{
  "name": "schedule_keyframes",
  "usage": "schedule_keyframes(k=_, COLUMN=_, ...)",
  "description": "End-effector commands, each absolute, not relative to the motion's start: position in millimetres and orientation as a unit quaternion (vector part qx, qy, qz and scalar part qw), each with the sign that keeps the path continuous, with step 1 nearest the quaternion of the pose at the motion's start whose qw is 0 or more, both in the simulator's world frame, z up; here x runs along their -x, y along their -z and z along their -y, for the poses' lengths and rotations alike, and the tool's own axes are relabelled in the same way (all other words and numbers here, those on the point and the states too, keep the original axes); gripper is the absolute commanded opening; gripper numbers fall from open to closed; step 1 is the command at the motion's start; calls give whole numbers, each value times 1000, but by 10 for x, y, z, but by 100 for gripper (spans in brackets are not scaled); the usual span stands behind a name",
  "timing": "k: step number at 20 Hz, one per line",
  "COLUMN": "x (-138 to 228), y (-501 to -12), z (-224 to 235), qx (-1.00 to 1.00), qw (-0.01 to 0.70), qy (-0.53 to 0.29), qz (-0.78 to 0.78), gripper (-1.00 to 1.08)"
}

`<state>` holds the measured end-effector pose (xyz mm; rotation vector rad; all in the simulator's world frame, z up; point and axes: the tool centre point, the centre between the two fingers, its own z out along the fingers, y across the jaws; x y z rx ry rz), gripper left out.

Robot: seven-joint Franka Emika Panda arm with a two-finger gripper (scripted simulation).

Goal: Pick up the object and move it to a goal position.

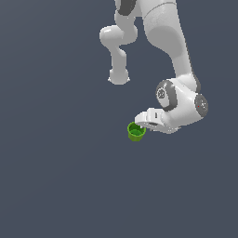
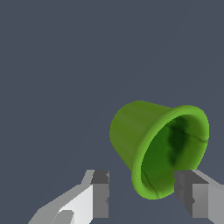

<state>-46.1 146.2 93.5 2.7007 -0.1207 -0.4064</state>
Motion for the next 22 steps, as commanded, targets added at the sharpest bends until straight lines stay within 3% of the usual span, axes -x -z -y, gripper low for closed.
schedule_keyframes(k=1, x=487, y=-866, z=-1431, qx=-967, qw=203, qy=146, qz=44, gripper=28)
schedule_keyframes(k=8, x=547, y=-720, z=-1367, qx=-967, qw=204, qy=146, qz=44, gripper=28)
schedule_keyframes(k=9, x=547, y=-720, z=-1367, qx=-967, qw=204, qy=146, qz=44, gripper=-100)
schedule_keyframes(k=22, x=532, y=-743, z=-1355, qx=-968, qw=203, qy=143, qz=44, gripper=-100)
